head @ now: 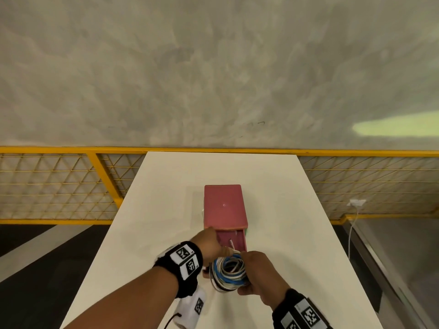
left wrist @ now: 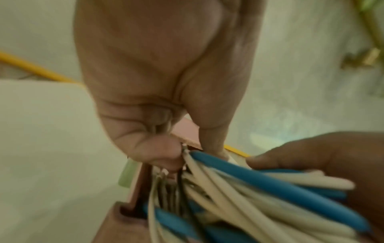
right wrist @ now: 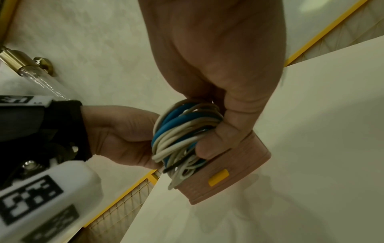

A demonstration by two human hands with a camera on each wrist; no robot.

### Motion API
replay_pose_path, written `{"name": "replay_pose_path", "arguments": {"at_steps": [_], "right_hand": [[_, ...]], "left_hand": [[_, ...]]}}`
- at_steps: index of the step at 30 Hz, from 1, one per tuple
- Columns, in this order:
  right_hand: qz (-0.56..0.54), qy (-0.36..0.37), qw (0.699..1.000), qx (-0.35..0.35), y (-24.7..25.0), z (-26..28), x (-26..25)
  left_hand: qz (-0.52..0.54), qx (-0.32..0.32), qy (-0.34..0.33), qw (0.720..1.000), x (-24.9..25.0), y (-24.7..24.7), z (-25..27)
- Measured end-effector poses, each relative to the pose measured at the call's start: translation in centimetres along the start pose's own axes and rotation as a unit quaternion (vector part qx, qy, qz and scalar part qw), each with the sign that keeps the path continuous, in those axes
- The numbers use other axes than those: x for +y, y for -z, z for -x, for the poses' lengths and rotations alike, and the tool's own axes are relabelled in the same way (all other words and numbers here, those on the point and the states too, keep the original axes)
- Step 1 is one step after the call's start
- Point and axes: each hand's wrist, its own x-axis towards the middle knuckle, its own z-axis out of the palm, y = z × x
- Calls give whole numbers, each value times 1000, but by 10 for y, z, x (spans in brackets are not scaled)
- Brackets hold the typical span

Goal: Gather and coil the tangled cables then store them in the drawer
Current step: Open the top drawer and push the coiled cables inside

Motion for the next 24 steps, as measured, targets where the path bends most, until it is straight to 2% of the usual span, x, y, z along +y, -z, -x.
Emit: {"name": "replay_pose_path", "arguments": {"at_steps": [3, 6, 8, 10, 11, 14, 18, 21, 24], "right_hand": [[10, 24, 999, 32, -1, -7, -1], [10, 41, 998, 38, 0, -11, -6], [27, 40, 998, 45, -1, -13, -12], [52, 45, 996, 58, -3, -16, -17], [68, 48, 994, 66, -4, -19, -18], [150, 80, 981, 88, -6, -26, -20], [272, 127, 946, 123, -8, -28, -24], [312, 140, 932, 122, -9, -31, -22], [317, 153, 931, 100, -5, -36, -16]], "left_hand": [[16, 87, -2, 996, -1, -3, 4], [36, 155, -44, 986, -4, -6, 23], [59, 148, -126, 979, -4, -13, 45], [1, 134, -215, 967, -7, -22, 63], [-50, 124, -238, 962, -13, -27, 68], [-219, 110, -225, 943, -35, -41, 62], [-365, 102, -170, 910, -50, -45, 43], [-410, 111, -167, 890, -48, -36, 37], [-418, 135, -201, 876, -43, -31, 35]]}}
